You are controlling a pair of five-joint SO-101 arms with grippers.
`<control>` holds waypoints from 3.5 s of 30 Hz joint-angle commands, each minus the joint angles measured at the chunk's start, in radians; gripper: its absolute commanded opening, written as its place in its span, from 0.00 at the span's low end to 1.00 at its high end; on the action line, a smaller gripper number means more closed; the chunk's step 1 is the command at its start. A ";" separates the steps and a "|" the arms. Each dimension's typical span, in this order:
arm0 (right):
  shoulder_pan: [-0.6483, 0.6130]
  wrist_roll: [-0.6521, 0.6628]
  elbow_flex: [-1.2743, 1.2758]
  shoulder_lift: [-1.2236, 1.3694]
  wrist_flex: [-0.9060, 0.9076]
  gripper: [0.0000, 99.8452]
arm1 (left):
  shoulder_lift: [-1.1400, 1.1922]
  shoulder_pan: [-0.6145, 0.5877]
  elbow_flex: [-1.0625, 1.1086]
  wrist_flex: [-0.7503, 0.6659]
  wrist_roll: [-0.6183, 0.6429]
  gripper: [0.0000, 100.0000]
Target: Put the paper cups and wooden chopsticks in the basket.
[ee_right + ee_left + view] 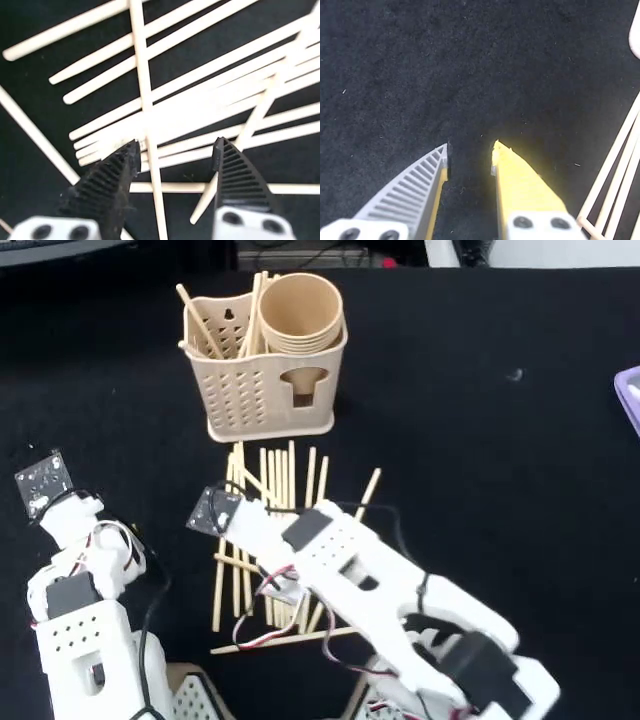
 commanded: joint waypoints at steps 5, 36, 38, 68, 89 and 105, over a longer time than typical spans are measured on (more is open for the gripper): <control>-0.006 0.011 -0.044 0.082 -0.021 0.21 | -0.012 -0.007 -0.010 -0.012 0.011 0.15; 0.058 0.373 0.180 -0.188 0.186 0.01 | -0.012 -0.007 -0.008 -0.014 0.011 0.15; 0.029 0.379 0.176 -0.189 0.215 0.01 | -0.012 -0.007 -0.008 -0.014 0.011 0.15; -0.061 0.399 0.246 -0.641 0.374 0.21 | -0.012 -0.001 0.015 -0.072 0.011 0.15; -0.272 0.218 0.268 -0.189 0.091 0.27 | -0.012 -0.008 0.013 -0.074 0.011 0.15; -0.272 0.173 0.183 -0.213 0.161 0.02 | -0.014 -0.010 0.012 -0.072 0.011 0.15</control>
